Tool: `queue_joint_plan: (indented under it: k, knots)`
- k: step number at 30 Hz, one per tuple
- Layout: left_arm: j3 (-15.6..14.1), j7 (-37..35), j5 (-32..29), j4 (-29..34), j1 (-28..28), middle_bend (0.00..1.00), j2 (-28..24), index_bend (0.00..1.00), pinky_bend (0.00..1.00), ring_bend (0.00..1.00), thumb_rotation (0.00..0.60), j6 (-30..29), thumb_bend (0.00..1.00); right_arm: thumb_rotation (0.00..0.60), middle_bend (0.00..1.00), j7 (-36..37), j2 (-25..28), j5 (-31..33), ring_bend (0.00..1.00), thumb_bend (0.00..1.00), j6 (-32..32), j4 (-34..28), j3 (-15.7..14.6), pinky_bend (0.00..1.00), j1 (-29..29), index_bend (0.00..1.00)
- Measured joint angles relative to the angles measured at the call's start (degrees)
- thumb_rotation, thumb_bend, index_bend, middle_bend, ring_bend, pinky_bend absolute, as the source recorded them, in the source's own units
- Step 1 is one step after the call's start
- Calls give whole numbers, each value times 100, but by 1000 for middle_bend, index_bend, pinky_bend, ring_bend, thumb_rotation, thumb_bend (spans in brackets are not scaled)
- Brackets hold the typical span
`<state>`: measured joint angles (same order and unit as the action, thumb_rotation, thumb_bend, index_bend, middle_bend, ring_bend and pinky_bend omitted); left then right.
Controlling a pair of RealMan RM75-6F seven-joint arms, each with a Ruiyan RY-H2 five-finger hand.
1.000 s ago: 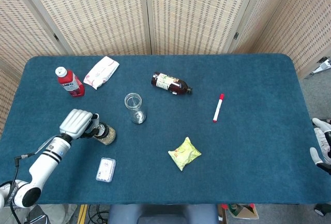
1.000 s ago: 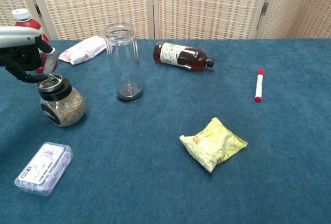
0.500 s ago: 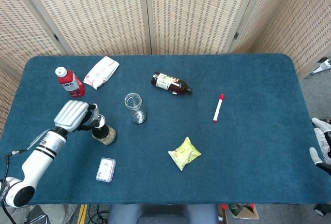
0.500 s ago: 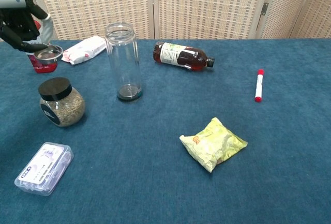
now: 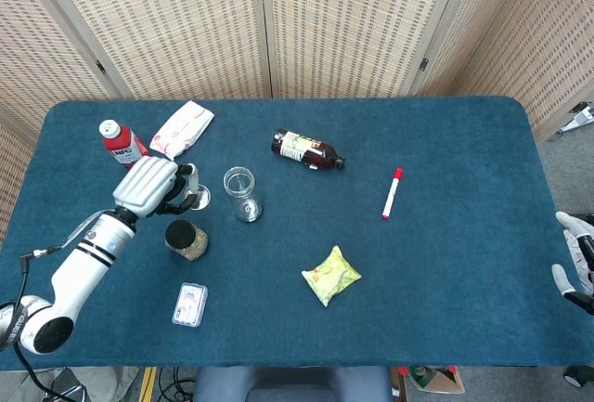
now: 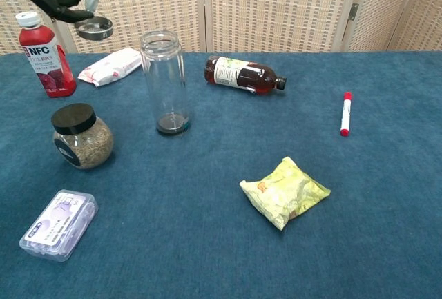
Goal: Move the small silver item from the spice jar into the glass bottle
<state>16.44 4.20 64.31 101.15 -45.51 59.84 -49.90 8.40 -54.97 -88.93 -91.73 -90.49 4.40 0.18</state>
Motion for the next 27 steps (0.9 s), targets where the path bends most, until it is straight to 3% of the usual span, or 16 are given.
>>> queue_joint_plan:
  k: [14,27]
  knots:
    - [257,305,-636,-413,-907,890,508,628,1000,869,600,543,552,600,218,-180,166,-8,102,367,-28,-239,32,214,11,156]
    - [85,691,-1219,-1047,-1400,890,980,626,1000,869,600,753,552,600,218,-198,225,5,102,367,-125,-260,-12,214,-92,156]
